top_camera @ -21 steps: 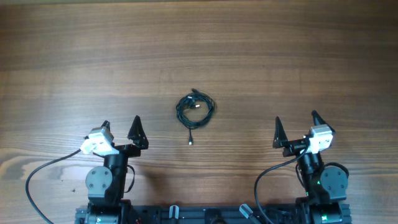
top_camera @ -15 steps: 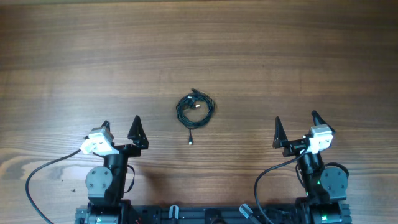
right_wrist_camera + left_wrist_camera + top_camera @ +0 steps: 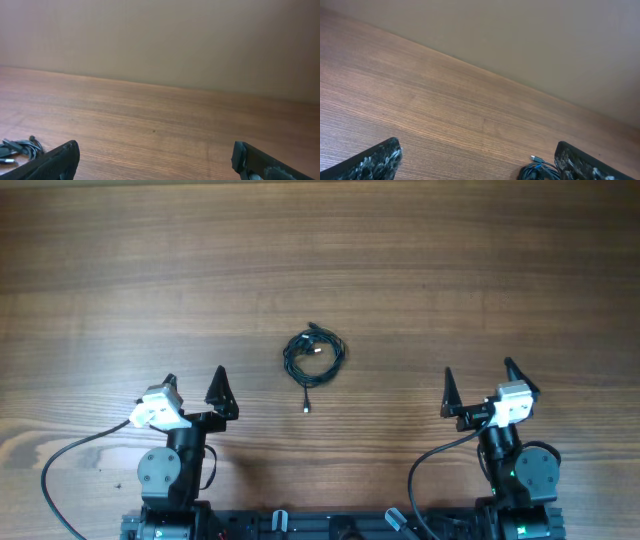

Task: Untangle cables
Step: 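Raise both grippers from rest toward the black cable coil, then lower the left gripper onto the cable coil and grasp it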

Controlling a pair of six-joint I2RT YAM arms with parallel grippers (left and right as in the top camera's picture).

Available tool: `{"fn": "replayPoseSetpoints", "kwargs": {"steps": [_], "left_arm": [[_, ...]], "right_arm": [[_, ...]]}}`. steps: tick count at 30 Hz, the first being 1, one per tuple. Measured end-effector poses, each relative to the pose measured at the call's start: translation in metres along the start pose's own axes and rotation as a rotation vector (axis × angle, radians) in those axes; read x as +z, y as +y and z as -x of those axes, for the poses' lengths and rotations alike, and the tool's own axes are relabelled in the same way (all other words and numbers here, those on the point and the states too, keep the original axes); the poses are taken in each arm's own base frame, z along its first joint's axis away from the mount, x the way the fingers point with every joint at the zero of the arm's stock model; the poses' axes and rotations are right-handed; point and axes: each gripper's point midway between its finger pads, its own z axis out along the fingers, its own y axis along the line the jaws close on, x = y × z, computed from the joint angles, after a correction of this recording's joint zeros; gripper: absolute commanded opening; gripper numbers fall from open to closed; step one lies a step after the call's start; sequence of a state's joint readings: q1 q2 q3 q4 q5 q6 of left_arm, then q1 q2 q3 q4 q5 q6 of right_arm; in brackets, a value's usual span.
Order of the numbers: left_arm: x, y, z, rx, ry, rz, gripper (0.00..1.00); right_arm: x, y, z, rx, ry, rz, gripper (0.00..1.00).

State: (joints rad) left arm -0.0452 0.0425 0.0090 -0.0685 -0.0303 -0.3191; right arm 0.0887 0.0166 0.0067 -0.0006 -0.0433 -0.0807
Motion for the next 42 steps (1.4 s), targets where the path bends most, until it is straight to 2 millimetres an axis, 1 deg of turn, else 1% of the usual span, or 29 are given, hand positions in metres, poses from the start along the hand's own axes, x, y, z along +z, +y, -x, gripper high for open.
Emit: {"fn": "replayPoseSetpoints", "kwargs": {"steps": [6,10,12,14,17,19,20,21,22,23,24,25,27,28,29,32,33,34,35,37,38,39,40,42], "left_arm": [[0.000,-0.002,-0.001,0.003,0.007,-0.013,1.00],[-0.001,-0.017,-0.007,-0.030,0.041,-0.097,1.00],[-0.001,-0.021,-0.008,-0.042,0.050,-0.120,1.00],[-0.004,-0.037,-0.012,-0.064,0.082,-0.213,1.00],[-0.009,-0.050,-0.021,-0.071,0.148,-0.283,1.00],[-0.014,-0.054,-0.028,-0.082,0.229,-0.291,1.00],[-0.015,-0.056,-0.027,-0.084,0.253,-0.293,1.00],[-0.019,-0.061,-0.022,-0.087,0.292,-0.294,1.00],[-0.020,-0.067,-0.013,-0.086,0.309,-0.300,1.00],[-0.022,-0.077,0.003,-0.087,0.326,-0.313,1.00],[-0.023,-0.083,0.015,-0.086,0.337,-0.320,1.00],[-0.024,-0.091,0.026,-0.093,0.379,-0.325,1.00],[-0.022,-0.102,0.041,-0.105,0.450,-0.322,1.00],[-0.022,-0.107,0.048,-0.117,0.501,-0.311,1.00],[-0.021,-0.114,0.061,-0.127,0.542,-0.305,1.00],[-0.019,-0.127,0.086,-0.132,0.566,-0.308,1.00],[-0.019,-0.130,0.092,-0.133,0.564,-0.317,1.00],[-0.021,-0.135,0.096,-0.136,0.566,-0.339,1.00],[-0.023,-0.138,0.094,-0.140,0.582,-0.355,1.00],[-0.028,-0.139,0.086,-0.150,0.629,-0.363,1.00],[-0.027,-0.137,0.080,-0.158,0.664,-0.355,0.99],[-0.024,-0.135,0.073,-0.168,0.713,-0.335,1.00],[-0.020,-0.133,0.067,-0.175,0.756,-0.315,1.00],[-0.009,-0.130,0.056,-0.173,0.867,-0.252,1.00]], "right_arm": [[0.000,0.002,0.000,-0.024,-0.001,0.009,1.00],[0.000,0.007,0.001,-0.013,-0.005,0.041,1.00],[0.000,0.009,0.006,-0.011,-0.028,0.055,1.00],[0.000,0.011,0.006,0.004,-0.027,0.067,1.00],[-0.001,0.017,0.005,0.128,-0.017,0.099,1.00],[-0.003,0.025,0.010,0.173,-0.018,0.153,1.00],[-0.005,0.029,0.018,0.183,-0.028,0.180,1.00],[-0.008,0.034,0.032,0.189,-0.048,0.212,1.00],[-0.011,0.038,0.049,0.194,-0.071,0.245,1.00],[-0.014,0.041,0.067,0.194,-0.089,0.275,1.00],[-0.017,0.045,0.078,0.198,-0.084,0.303,1.00],[-0.017,0.050,0.092,0.207,-0.060,0.338,1.00],[-0.017,0.057,0.103,0.243,0.024,0.388,1.00],[-0.017,0.062,0.114,0.272,0.075,0.423,1.00],[-0.016,0.066,0.129,0.298,0.105,0.458,1.00],[-0.017,0.075,0.154,0.344,0.158,0.527,1.00],[-0.017,0.077,0.156,0.355,0.176,0.541,1.00],[-0.020,0.083,0.144,0.399,0.260,0.565,1.00],[-0.020,0.087,0.127,0.434,0.343,0.573,0.99],[-0.014,0.094,0.108,0.432,0.428,0.613,1.00],[-0.012,0.095,0.104,0.433,0.446,0.620,1.00],[-0.006,0.099,0.093,0.439,0.499,0.639,1.00],[-0.004,0.099,0.089,0.449,0.548,0.640,1.00],[0.005,0.097,0.096,0.460,0.622,0.626,1.00]]}}
